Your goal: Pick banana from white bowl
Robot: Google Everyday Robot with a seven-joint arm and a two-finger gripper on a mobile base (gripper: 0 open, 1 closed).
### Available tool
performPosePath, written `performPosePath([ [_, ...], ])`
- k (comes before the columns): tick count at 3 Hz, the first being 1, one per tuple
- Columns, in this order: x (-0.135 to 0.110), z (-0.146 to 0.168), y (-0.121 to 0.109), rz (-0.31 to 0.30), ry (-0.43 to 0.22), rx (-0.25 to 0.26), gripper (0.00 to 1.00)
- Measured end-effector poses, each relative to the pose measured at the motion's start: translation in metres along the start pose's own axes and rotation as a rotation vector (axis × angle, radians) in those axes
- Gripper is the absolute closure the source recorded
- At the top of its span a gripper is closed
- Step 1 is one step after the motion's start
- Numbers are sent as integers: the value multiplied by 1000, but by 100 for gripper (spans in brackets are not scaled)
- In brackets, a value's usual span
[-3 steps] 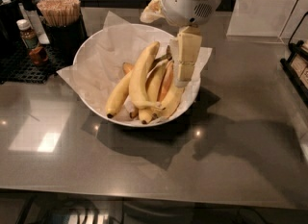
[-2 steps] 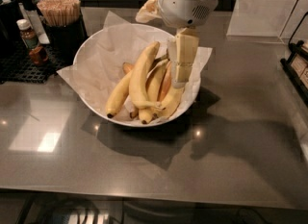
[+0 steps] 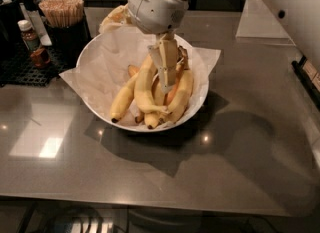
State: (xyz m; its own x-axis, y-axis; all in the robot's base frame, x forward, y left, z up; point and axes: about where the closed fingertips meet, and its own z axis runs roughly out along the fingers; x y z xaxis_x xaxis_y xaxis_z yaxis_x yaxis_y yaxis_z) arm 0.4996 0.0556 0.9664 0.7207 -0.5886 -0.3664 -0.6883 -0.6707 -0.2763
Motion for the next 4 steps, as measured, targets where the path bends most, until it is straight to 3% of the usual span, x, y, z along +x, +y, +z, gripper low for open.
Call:
performPosePath([
  [1,9,20,1,-25,-4,-41,0],
  [2,31,34,13,31,9,-60,0],
  [3,56,43,23,94,20,-47,0],
  [4,56,44,21,94,20,-41,0],
])
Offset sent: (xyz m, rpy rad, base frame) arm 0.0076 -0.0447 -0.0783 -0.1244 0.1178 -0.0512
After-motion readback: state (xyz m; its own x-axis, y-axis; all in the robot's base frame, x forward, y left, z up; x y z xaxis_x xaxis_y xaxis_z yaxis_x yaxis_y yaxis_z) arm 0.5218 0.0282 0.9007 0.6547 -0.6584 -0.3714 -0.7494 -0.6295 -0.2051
